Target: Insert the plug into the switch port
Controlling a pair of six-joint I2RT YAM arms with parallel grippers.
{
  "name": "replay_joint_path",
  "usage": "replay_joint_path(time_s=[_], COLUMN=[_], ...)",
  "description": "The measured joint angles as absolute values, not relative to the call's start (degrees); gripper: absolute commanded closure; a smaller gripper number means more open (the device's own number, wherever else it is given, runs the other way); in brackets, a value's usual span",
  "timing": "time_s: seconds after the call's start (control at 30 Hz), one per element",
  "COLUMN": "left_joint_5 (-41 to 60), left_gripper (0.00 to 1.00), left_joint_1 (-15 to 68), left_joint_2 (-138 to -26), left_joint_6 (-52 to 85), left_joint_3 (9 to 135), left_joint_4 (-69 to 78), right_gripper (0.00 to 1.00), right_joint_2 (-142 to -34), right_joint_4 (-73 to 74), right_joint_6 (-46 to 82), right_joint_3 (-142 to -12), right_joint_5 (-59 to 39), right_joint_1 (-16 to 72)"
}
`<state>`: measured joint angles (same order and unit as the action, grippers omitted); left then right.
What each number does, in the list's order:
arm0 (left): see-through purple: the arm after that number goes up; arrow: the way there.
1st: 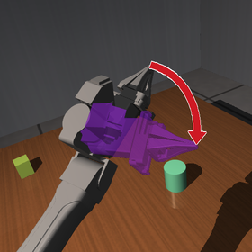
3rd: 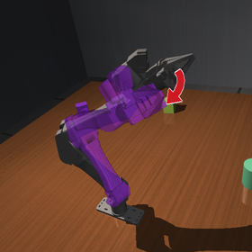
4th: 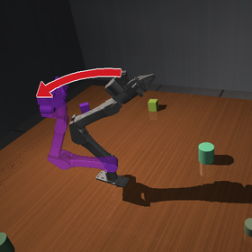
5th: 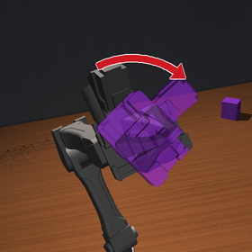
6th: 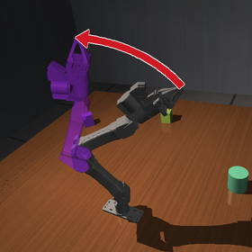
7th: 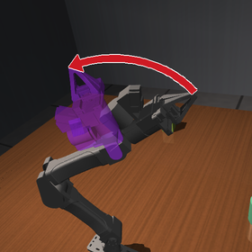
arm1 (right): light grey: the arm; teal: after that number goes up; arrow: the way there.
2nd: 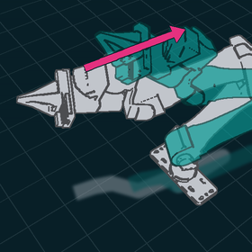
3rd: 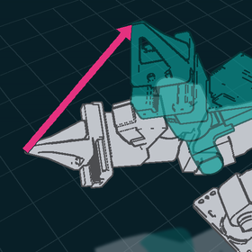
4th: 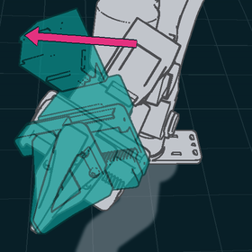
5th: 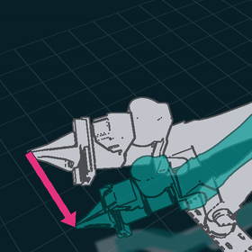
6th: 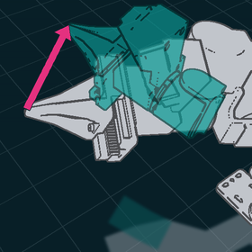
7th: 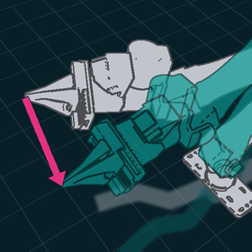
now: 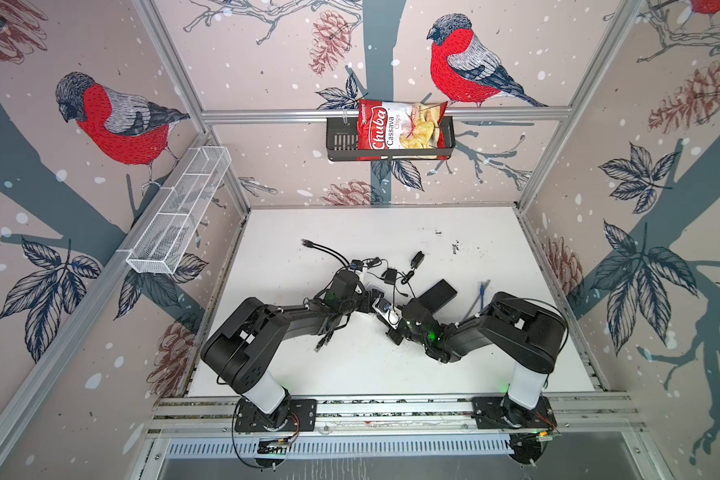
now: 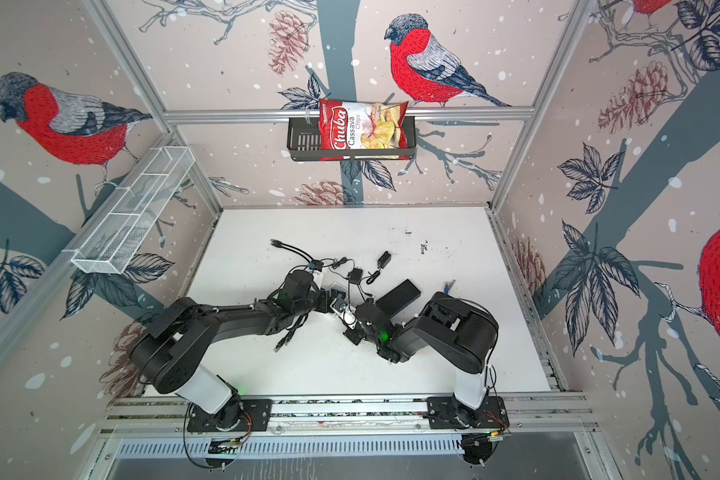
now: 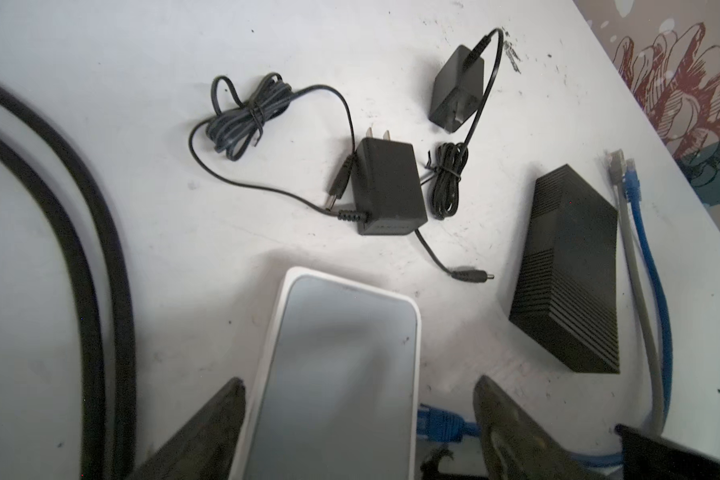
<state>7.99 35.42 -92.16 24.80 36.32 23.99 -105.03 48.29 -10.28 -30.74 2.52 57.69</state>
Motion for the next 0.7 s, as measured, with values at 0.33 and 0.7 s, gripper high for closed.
replay_joint_path(time_s=[0.33,0.7], left_joint_5=[8.3,-0.1], left_gripper=[0.26,0.37], left_joint_1=[36.1,35.2], left_joint_2=[-91.8,-85.8], left_joint_6=[29.8,30.6], left_joint_3=[34.1,34.3], left_joint_4=[27.1,24.7], right_gripper=[0.99,0.99], right_joint_2=[-105.3,-105.4], right_joint_4=[49.1,49.6], right_joint_6=[-10.2,-9.2], right_joint_3=[-30.4,-29.9], right_joint_5=[2.9,3.4], right_joint_1=[57.7,57.8])
